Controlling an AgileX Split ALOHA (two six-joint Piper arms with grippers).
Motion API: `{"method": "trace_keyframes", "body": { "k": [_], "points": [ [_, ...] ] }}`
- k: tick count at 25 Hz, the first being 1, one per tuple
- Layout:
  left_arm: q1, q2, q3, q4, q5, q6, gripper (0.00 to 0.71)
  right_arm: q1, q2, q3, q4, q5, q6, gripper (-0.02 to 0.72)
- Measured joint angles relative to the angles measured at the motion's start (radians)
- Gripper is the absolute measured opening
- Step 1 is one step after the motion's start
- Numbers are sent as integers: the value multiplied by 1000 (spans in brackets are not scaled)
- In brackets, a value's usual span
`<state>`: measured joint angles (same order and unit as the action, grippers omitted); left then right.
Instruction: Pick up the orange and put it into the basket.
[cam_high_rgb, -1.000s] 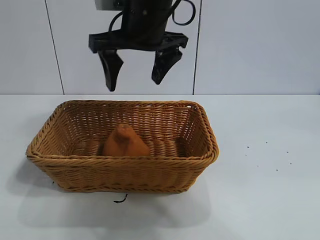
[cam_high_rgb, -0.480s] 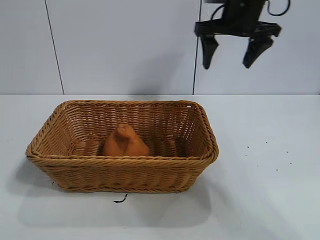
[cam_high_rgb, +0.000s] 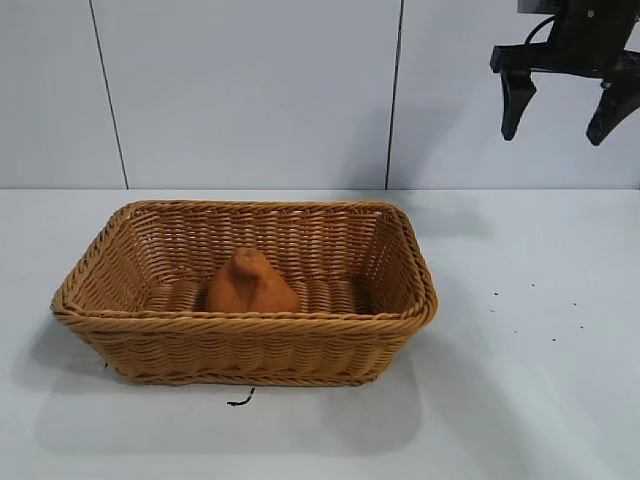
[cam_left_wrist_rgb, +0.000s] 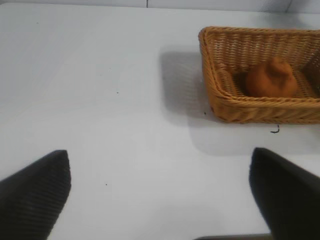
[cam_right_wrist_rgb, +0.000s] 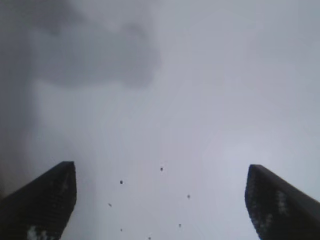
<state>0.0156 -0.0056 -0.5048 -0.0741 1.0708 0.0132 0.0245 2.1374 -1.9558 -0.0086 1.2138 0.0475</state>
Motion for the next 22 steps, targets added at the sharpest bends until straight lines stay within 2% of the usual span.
{"method": "trace_keyframes", "body": {
  "k": [8,17,19,22],
  "points": [
    [0,0,0,0,0,0,696,0,-321,479,-4,1,-21,631],
    [0,0,0,0,0,0,696,0,-847,992,-6,-1,-24,631],
    [0,0,0,0,0,0,696,0,-962,1092,-6,-24,-27,631],
    [0,0,0,0,0,0,696,0,-1146,1230,-6,-99,-28,631]
  ]
}}
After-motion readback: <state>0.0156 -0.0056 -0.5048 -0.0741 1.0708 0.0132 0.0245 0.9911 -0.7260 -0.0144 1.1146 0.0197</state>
